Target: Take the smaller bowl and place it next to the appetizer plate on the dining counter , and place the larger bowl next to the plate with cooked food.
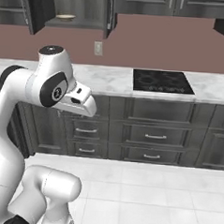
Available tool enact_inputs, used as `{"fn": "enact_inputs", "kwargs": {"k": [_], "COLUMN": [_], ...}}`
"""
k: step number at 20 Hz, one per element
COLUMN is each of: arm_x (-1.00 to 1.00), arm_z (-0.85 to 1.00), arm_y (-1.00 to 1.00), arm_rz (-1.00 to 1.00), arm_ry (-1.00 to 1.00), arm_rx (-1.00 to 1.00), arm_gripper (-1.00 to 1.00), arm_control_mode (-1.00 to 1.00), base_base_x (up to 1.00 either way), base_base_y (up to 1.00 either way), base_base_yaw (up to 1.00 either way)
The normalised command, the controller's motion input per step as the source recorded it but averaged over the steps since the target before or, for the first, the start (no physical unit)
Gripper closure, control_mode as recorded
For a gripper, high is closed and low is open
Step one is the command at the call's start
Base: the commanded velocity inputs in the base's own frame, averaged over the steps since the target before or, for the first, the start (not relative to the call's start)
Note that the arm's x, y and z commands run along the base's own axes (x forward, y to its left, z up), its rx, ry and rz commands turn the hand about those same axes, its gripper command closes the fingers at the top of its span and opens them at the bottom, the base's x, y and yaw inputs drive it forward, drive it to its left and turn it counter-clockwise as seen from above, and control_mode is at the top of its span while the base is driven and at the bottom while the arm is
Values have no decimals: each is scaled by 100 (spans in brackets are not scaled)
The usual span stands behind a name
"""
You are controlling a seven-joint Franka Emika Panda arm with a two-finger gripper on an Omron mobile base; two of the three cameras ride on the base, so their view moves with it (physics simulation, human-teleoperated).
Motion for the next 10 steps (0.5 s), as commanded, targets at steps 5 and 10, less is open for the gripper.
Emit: {"fn": "enact_inputs", "kwargs": {"k": [5, 10], "arm_x": [0, 0], "arm_z": [0, 0], "arm_y": [0, 0], "arm_rz": [0, 0], "arm_ry": [0, 0], "arm_rx": [0, 0], "arm_gripper": [-100, -100], "arm_control_mode": [100, 100], "base_base_x": [100, 100], "base_base_y": [53, 38], "base_base_yaw": [16, 32]}}
